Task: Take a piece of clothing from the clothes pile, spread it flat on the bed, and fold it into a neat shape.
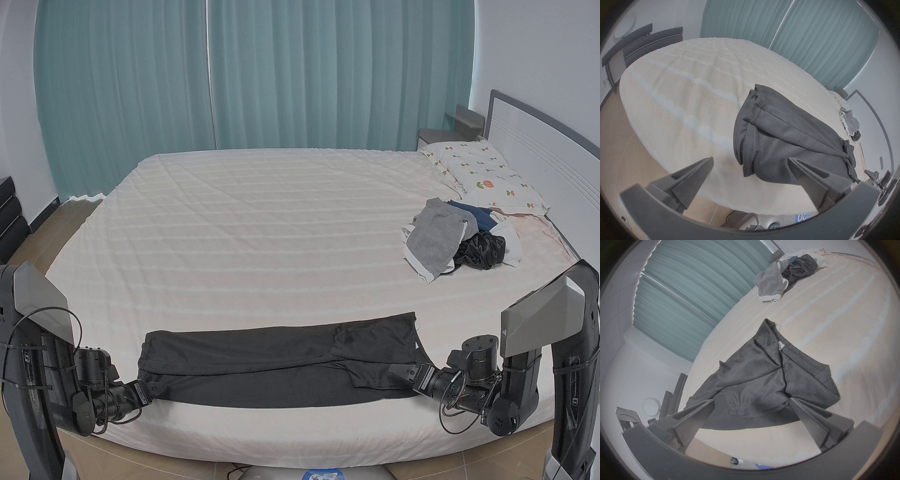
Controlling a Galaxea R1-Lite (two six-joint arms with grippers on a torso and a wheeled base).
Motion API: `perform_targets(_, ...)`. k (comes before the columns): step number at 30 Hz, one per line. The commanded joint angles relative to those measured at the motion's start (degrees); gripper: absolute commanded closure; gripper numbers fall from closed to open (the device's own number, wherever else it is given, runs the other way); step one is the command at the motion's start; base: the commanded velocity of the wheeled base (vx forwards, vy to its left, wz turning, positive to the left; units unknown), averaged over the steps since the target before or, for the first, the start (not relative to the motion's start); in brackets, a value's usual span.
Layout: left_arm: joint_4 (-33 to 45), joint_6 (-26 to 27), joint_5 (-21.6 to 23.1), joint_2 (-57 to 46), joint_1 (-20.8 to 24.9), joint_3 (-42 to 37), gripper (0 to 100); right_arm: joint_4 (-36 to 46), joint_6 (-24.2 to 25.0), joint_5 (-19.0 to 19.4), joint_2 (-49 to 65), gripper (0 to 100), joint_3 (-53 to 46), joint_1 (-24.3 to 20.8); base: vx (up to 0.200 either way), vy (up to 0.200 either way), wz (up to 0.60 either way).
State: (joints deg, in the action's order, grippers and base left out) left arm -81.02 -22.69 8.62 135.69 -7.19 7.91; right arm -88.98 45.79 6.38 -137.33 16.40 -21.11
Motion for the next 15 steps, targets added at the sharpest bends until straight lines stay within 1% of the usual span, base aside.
perform_targets(1, -0.02, -0.08, 0.08, -0.61, -0.19, -0.09, 0, -0.49, -0.08, 0.04, -1.19, 0, 0.57, 0.37, 0.000, 0.000, 0.00)
perform_targets(4, -0.02, -0.34, 0.52, -1.40, -0.28, 0.09, 0, -0.49, -1.23, 0.04, -2.24, 0, 1.27, 1.08, 0.000, 0.000, 0.00)
perform_targets(8, -0.02, -1.40, 2.28, -2.80, -0.45, -0.09, 0, -0.49, -2.37, 0.04, -2.95, 0, 1.27, 1.08, 0.000, 0.000, 0.00)
perform_targets(9, -0.02, -1.92, 2.63, -3.24, -0.45, 0.00, 0, -0.49, -2.55, 0.04, -2.95, 100, 1.27, 1.08, 0.000, 0.000, 0.00)
perform_targets(13, -0.02, -2.63, 2.89, -3.68, -0.54, 0.26, 0, -0.49, -2.90, -0.05, -2.77, 100, 0.65, 1.08, 0.000, 0.000, 0.00)
perform_targets(15, -0.02, -2.63, 2.98, -3.68, -0.89, 0.17, 0, -0.58, -4.30, -0.40, -2.77, 100, 0.13, 1.34, 0.000, 0.000, 0.00)
